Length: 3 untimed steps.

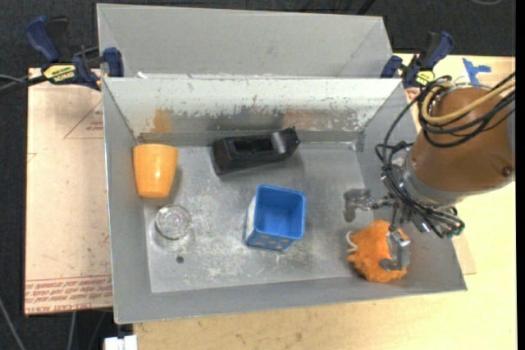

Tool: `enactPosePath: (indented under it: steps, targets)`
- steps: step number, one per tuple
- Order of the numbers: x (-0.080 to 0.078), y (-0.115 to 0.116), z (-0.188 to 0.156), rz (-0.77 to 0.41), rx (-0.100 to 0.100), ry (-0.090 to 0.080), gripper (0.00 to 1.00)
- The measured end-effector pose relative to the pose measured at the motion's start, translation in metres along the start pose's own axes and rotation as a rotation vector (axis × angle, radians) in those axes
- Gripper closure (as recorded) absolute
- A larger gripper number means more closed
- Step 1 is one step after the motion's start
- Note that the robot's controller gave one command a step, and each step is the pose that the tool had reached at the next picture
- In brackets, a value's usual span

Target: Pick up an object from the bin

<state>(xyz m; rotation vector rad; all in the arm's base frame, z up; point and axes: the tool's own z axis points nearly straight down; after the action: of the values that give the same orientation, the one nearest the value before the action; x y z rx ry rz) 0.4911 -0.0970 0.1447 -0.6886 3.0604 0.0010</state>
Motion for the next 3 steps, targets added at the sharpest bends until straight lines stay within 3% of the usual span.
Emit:
enactPosePath:
  steps: [1, 2, 3]
  targets:
    - [-0.032, -0.027, -0.021, -0.022, -0.003, 0.002, 0.0]
    - [-0.01, -0.035, 0.002, -0.106, 0.005, -0.009, 0.0]
    - [0.03, -0.026, 0.04, -0.143, -0.001, -0.001, 0.0]
